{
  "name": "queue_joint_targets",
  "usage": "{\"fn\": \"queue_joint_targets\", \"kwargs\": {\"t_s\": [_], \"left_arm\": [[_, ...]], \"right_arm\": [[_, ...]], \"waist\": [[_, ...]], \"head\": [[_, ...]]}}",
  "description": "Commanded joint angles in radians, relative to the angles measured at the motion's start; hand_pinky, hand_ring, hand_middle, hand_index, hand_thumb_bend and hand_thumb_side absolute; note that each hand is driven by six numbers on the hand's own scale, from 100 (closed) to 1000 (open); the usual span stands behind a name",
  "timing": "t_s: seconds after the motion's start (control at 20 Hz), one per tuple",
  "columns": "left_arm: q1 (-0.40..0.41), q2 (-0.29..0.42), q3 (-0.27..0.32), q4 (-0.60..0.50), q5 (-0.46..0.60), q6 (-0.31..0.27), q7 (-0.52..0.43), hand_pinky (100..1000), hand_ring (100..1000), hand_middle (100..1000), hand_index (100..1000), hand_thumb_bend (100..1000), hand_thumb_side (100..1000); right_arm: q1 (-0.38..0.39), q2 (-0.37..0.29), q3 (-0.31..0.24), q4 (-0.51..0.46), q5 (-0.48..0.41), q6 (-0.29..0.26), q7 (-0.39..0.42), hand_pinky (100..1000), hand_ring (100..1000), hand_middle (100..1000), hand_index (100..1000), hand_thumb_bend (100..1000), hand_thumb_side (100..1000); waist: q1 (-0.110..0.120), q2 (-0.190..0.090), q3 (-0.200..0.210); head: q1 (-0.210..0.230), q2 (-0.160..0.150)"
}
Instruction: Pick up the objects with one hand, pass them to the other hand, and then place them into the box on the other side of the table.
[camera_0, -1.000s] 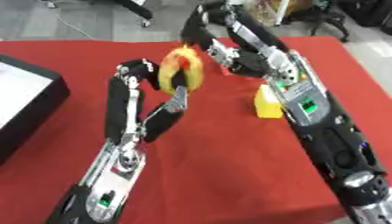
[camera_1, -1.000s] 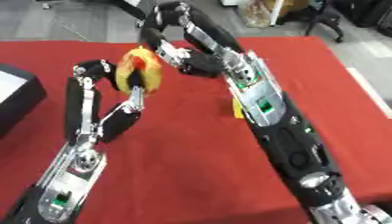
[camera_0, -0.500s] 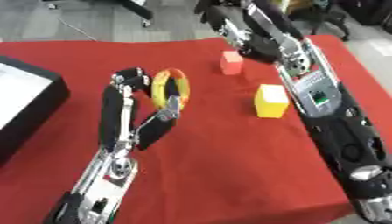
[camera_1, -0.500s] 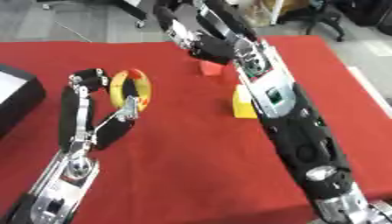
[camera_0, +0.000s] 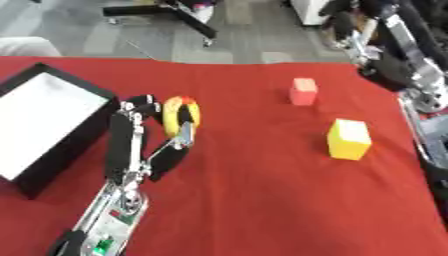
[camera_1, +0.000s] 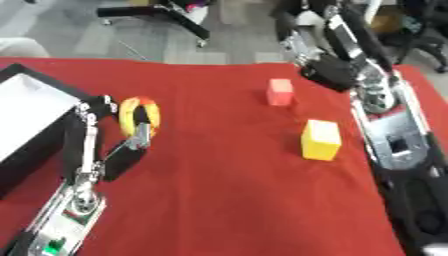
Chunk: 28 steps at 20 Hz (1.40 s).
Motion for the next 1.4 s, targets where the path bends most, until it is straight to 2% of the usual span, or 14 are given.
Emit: {"fn": "queue_joint_targets", "kwargs": {"t_s": [0.05,0.2,0.25,0.4,0.55,0.6,0.65,0.7,0.8,0.85,0.95,1.1,1.25,1.4], "left_arm": [[-0.012,0.114,0.073,-0.050,-0.037,0.074,-0.016,626,429,329,367,100,280],[-0.021,0.245,0.134,-0.058,-0.102,0.174,-0.083,645,451,351,388,100,160],[-0.027,0.292,0.154,-0.047,-0.123,0.206,-0.116,646,453,355,392,100,162],[-0.058,0.407,0.195,0.050,-0.190,0.290,-0.257,681,498,418,454,273,149],[-0.112,0.481,0.213,0.197,-0.309,0.312,-0.416,708,525,462,487,417,192],[-0.130,0.493,0.215,0.243,-0.350,0.307,-0.461,734,562,502,534,490,283],[-0.147,0.501,0.210,0.302,-0.395,0.297,-0.524,769,617,573,643,605,474],[-0.167,0.504,0.208,0.358,-0.442,0.278,-0.594,779,636,605,694,664,566],[-0.203,0.497,0.222,0.437,-0.521,0.251,-0.715,816,727,743,847,846,845],[-0.216,0.492,0.234,0.462,-0.544,0.244,-0.771,835,757,785,901,868,911],[-0.231,0.487,0.253,0.461,-0.569,0.238,-0.838,837,758,788,903,840,923],[-0.220,0.483,0.280,0.365,-0.531,0.248,-0.822,818,723,752,878,717,879],[-0.183,0.467,0.301,0.204,-0.368,0.256,-0.740,796,676,705,840,551,854],[-0.125,0.437,0.304,0.026,-0.106,0.204,-0.640,777,645,674,812,433,864]], "right_arm": [[0.006,-0.031,-0.004,-0.039,-0.001,-0.001,0.012,735,571,606,851,100,907],[0.025,-0.033,0.006,-0.035,-0.004,-0.010,0.042,733,567,603,846,100,913],[0.031,-0.033,0.008,-0.032,-0.006,-0.012,0.049,733,566,602,845,100,913],[0.041,-0.033,0.016,-0.025,-0.013,-0.019,0.064,733,565,600,840,100,913],[0.052,-0.031,0.022,-0.018,-0.020,-0.025,0.077,732,563,599,836,100,915],[0.054,-0.031,0.023,-0.016,-0.021,-0.027,0.079,732,562,598,835,100,915],[0.055,-0.031,0.025,-0.015,-0.023,-0.029,0.082,732,562,597,832,100,916],[0.056,-0.030,0.026,-0.013,-0.024,-0.030,0.084,732,562,598,832,100,915],[0.059,-0.030,0.027,-0.010,-0.025,-0.032,0.087,731,561,596,830,100,916],[0.060,-0.030,0.027,-0.008,-0.026,-0.033,0.087,731,560,595,829,100,915],[0.063,-0.030,0.025,-0.004,-0.026,-0.033,0.087,731,558,593,826,100,915],[0.064,-0.030,0.021,0.002,-0.027,-0.032,0.086,729,556,591,823,100,914],[0.065,-0.031,0.016,0.013,-0.027,-0.032,0.085,728,554,590,821,100,911],[0.067,-0.037,0.003,0.037,-0.017,-0.030,0.076,727,553,589,819,100,907]], "waist": [[0.009,-0.021,-0.002],[0.024,-0.026,-0.007],[0.030,-0.029,-0.009],[0.041,-0.037,-0.016],[0.045,-0.045,-0.023],[0.045,-0.047,-0.024],[0.045,-0.048,-0.026],[0.044,-0.050,-0.028],[0.042,-0.053,-0.029],[0.040,-0.053,-0.030],[0.039,-0.052,-0.030],[0.039,-0.050,-0.028],[0.038,-0.049,-0.023],[0.036,-0.047,-0.016]], "head": [[0.071,-0.039],[0.088,-0.049],[0.090,-0.049],[0.095,-0.050],[0.089,-0.050],[0.089,-0.048],[0.090,-0.047],[0.091,-0.045],[0.090,-0.043],[0.089,-0.044],[0.084,-0.043],[0.071,-0.042],[0.043,-0.037],[-0.010,-0.028]]}}
